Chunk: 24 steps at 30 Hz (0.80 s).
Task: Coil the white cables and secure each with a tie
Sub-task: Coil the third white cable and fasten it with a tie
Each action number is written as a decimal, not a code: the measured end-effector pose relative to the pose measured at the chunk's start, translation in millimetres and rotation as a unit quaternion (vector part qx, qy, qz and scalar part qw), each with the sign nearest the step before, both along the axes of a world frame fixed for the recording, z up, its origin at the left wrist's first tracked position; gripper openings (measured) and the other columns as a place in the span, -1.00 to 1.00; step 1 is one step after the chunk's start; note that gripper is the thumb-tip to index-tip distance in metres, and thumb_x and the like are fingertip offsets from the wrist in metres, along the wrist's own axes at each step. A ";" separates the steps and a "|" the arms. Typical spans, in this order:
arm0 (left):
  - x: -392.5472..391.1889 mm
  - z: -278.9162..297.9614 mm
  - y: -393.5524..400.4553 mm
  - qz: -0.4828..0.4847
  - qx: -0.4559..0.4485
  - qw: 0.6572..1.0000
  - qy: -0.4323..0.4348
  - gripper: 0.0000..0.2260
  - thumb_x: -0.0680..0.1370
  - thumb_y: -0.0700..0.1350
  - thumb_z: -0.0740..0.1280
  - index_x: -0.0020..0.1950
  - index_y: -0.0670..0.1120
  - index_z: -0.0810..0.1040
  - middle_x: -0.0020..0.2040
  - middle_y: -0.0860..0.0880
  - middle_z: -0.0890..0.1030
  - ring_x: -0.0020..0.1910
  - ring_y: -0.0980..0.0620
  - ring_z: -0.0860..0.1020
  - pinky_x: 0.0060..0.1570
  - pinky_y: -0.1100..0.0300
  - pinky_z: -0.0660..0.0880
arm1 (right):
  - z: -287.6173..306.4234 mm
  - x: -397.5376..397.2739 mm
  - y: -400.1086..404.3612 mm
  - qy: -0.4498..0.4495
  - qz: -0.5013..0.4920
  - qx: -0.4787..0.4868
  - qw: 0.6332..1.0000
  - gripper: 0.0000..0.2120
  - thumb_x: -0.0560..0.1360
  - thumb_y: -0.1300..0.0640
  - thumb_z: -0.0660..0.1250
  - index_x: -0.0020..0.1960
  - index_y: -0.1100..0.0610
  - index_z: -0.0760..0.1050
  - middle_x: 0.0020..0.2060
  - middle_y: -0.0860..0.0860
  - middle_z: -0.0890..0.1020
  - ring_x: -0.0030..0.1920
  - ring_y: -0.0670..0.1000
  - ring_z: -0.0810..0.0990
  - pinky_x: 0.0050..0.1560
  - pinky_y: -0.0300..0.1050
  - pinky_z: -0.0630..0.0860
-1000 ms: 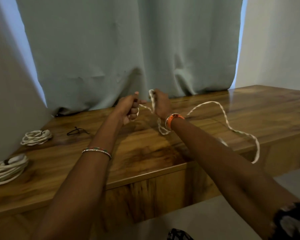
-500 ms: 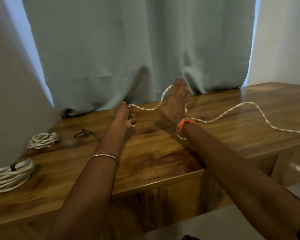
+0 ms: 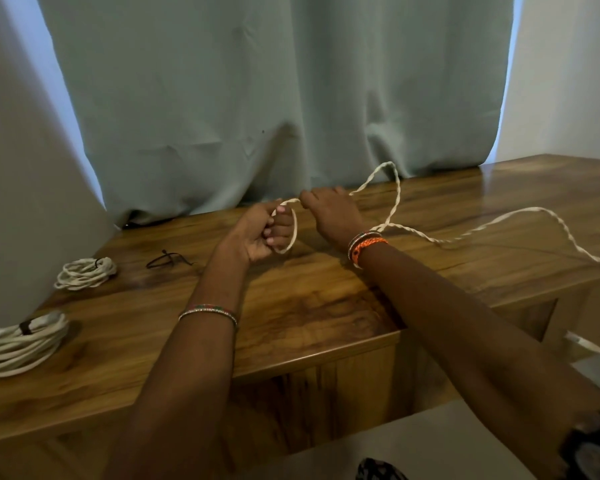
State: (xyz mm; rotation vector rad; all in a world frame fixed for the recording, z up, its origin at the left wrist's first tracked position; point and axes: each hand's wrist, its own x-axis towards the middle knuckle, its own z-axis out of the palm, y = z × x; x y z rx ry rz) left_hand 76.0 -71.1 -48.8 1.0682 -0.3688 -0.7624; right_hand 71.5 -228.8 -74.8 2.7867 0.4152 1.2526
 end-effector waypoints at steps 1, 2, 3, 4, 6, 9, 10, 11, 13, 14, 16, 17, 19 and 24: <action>-4.0 1.1 0.1 -0.030 -0.006 0.999 -0.024 -0.59 0.61 -0.06 0.01 -0.43 -0.06 0.36 -0.61 0.09 0.21 -0.70 0.18 0.15 -0.70 0.34 0.12 | -1.9 5.6 -3.8 -0.028 -0.023 0.009 0.999 -0.72 0.44 0.30 0.09 0.05 0.18 0.49 -0.10 0.18 0.60 -0.04 0.21 0.56 -0.02 0.01 0.34; -8.2 2.9 -0.2 -0.056 -0.012 0.997 -0.053 -0.67 0.58 -0.06 0.04 -0.37 -0.05 0.35 -0.59 0.09 0.25 -0.68 0.18 0.20 -0.68 0.34 0.16 | -2.8 11.0 -7.8 -0.037 -0.054 0.037 0.997 -0.75 0.47 0.28 0.10 0.05 0.16 0.49 -0.10 0.17 0.60 -0.02 0.21 0.56 0.04 0.04 0.33; -12.4 5.1 -1.5 -0.070 -0.015 0.994 -0.082 -0.75 0.55 -0.06 0.06 -0.32 -0.04 0.32 -0.57 0.08 0.28 -0.65 0.18 0.23 -0.65 0.33 0.20 | -1.9 13.1 -11.1 -0.020 -0.093 0.072 0.993 -0.78 0.52 0.24 0.12 0.09 0.14 0.48 -0.05 0.16 0.61 0.03 0.20 0.55 0.11 0.06 0.29; -16.2 6.6 -4.0 -0.069 -0.009 0.992 -0.107 -0.79 0.55 -0.07 0.06 -0.28 -0.04 0.29 -0.56 0.08 0.29 -0.63 0.18 0.25 -0.62 0.33 0.23 | -0.6 13.8 -13.9 0.006 -0.128 0.104 0.986 -0.78 0.56 0.18 0.12 0.14 0.12 0.46 0.01 0.14 0.61 0.09 0.18 0.53 0.18 0.07 0.25; -19.3 4.8 -11.4 -0.030 0.024 0.987 -0.158 -0.76 0.62 -0.11 0.01 -0.24 -0.04 0.28 -0.53 0.09 0.31 -0.59 0.18 0.29 -0.56 0.32 0.28 | -2.4 15.1 -19.3 0.070 -0.162 0.112 0.978 -0.77 0.56 0.14 0.13 0.18 0.11 0.43 0.08 0.13 0.61 0.14 0.17 0.53 0.21 0.04 0.23; -16.1 -2.7 -20.8 0.048 0.058 0.967 -0.242 -0.71 0.67 -0.11 -0.01 -0.22 -0.07 0.33 -0.49 0.10 0.41 -0.45 0.15 0.40 -0.36 0.27 0.40 | -12.8 7.7 -6.5 0.154 -0.139 0.039 0.977 -0.75 0.51 0.17 0.19 0.18 0.12 0.44 0.11 0.12 0.60 0.14 0.17 0.54 0.17 -0.01 0.34; -13.9 -5.5 -21.4 0.075 0.062 0.961 -0.260 -0.71 0.67 -0.13 0.00 -0.22 -0.08 0.35 -0.48 0.10 0.45 -0.41 0.14 0.44 -0.28 0.26 0.42 | -16.4 3.4 0.7 0.171 -0.127 0.024 0.977 -0.75 0.53 0.14 0.18 0.18 0.12 0.45 0.12 0.12 0.60 0.13 0.16 0.55 0.16 -0.02 0.37; -11.5 -7.5 -21.4 0.099 0.060 0.956 -0.270 -0.71 0.67 -0.15 0.01 -0.23 -0.10 0.35 -0.48 0.10 0.48 -0.39 0.14 0.47 -0.24 0.26 0.44 | -19.6 -0.9 7.6 0.178 -0.118 0.012 0.977 -0.75 0.55 0.12 0.17 0.19 0.13 0.45 0.12 0.12 0.59 0.13 0.16 0.55 0.15 -0.02 0.38; -6.0 -9.7 -20.1 0.139 0.038 0.952 -0.270 -0.71 0.66 -0.17 0.02 -0.22 -0.12 0.36 -0.48 0.09 0.50 -0.43 0.16 0.50 -0.24 0.28 0.48 | -21.8 -14.2 21.0 0.168 -0.112 -0.015 0.979 -0.71 0.55 0.10 0.16 0.23 0.17 0.41 0.13 0.13 0.59 0.10 0.17 0.57 0.09 -0.03 0.41; -3.1 -10.8 -19.5 0.158 0.027 0.950 -0.269 -0.72 0.66 -0.17 0.03 -0.22 -0.12 0.37 -0.48 0.09 0.51 -0.45 0.17 0.49 -0.26 0.28 0.48 | -22.0 -21.8 26.3 0.156 -0.106 -0.029 0.982 -0.69 0.55 0.10 0.16 0.25 0.18 0.40 0.12 0.14 0.59 0.08 0.17 0.57 0.04 -0.03 0.43; 0.7 -13.3 -17.0 0.199 0.033 0.938 -0.282 -0.74 0.66 -0.16 0.07 -0.21 -0.11 0.40 -0.49 0.10 0.51 -0.49 0.19 0.46 -0.31 0.26 0.44 | -21.4 -36.8 34.0 0.133 -0.078 -0.050 0.987 -0.70 0.56 0.09 0.16 0.22 0.20 0.41 0.09 0.14 0.60 0.06 0.17 0.58 -0.04 -0.03 0.44; 1.6 -14.8 -15.4 0.218 0.045 0.930 -0.293 -0.74 0.65 -0.15 0.08 -0.19 -0.10 0.43 -0.50 0.11 0.50 -0.51 0.21 0.44 -0.36 0.29 0.41 | -21.1 -44.2 35.8 0.129 -0.058 -0.053 0.989 -0.72 0.55 0.08 0.17 0.19 0.20 0.43 0.08 0.15 0.60 0.05 0.17 0.58 -0.06 -0.03 0.43; 2.5 -16.7 -12.6 0.237 0.056 0.924 -0.296 -0.77 0.65 -0.15 0.10 -0.13 -0.12 0.48 -0.51 0.12 0.47 -0.55 0.24 0.37 -0.49 0.36 0.32 | -18.9 -55.9 35.7 0.132 -0.024 -0.042 0.990 -0.74 0.54 0.06 0.19 0.15 0.18 0.45 0.07 0.16 0.59 0.06 0.18 0.56 -0.05 -0.02 0.42; -6.6 -1.1 -15.5 0.223 -0.079 0.966 -0.102 -0.74 0.65 -0.24 0.01 -0.14 -0.16 0.42 -0.51 0.08 0.38 -0.68 0.20 0.25 -0.72 0.42 0.11 | -21.7 -59.5 26.5 0.122 -0.087 -0.142 0.979 -0.73 0.54 0.03 0.14 0.13 0.13 0.49 0.04 0.11 0.62 0.18 0.17 0.48 0.37 0.17 0.11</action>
